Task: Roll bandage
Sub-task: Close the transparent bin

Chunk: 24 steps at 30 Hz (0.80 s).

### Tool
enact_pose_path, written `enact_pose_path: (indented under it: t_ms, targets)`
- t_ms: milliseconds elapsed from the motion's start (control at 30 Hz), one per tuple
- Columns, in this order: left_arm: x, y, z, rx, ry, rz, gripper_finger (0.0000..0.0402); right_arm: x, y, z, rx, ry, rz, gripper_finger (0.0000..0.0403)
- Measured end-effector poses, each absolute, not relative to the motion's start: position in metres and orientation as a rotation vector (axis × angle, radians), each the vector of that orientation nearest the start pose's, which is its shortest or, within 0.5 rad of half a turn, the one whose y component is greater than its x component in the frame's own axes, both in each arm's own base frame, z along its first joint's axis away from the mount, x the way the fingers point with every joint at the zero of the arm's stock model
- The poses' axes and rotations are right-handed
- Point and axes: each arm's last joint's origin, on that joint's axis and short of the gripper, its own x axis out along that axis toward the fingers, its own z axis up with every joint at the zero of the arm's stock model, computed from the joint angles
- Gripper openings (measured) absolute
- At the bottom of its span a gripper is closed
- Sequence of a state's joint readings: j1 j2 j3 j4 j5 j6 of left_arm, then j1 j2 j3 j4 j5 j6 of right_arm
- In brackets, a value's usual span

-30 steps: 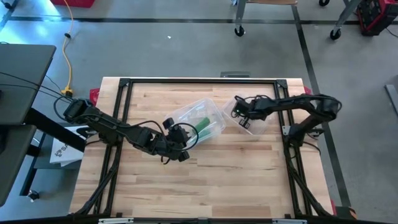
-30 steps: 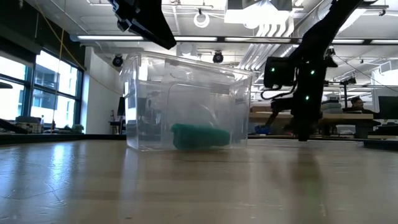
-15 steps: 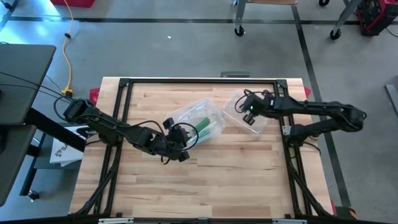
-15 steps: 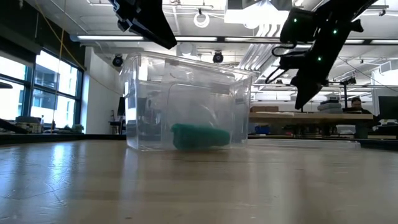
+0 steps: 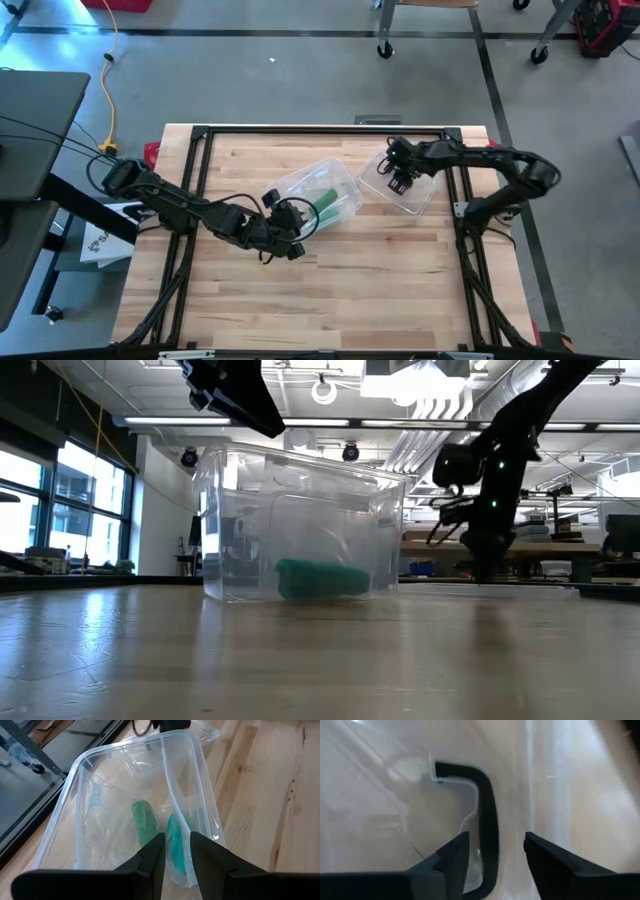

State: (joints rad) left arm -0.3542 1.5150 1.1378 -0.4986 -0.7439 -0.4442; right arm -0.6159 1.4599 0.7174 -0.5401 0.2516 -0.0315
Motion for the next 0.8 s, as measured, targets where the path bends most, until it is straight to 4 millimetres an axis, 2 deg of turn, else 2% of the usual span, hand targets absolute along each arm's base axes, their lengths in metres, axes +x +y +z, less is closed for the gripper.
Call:
enact_pose_path:
  t_ms: [100,233,333,500,533,633,800]
  targets:
    - [0.3,-0.09,0.264,0.041,0.647,0.516,0.0085,0.195,-0.148,0.135,0.201,1.383,-0.719,0.019]
    - [0.3,-0.09,0.264,0.04,0.645,0.516,0.0085,0.197,-0.153,0.118,0.146,1.467,-0.846,0.0185]
    - [0.3,-0.09,0.264,0.039,0.644,0.515,0.0085,0.199,-0.156,0.11,0.105,1.491,-0.891,0.015]
    - [0.3,-0.091,0.264,0.026,0.64,0.517,0.0085,0.201,-0.155,0.105,0.084,1.498,-0.912,0.003]
    - [0.299,-0.091,0.264,0.022,0.639,0.518,0.0085,0.202,-0.154,0.104,0.073,1.501,-0.914,0.0017]
    - [0.299,-0.092,0.264,0.019,0.638,0.516,0.0085,0.204,-0.147,0.103,0.037,1.516,-0.931,0.0017]
    - [0.299,-0.093,0.264,0.019,0.638,0.515,0.0085,0.211,-0.124,0.102,-0.04,1.538,-0.925,0.0003]
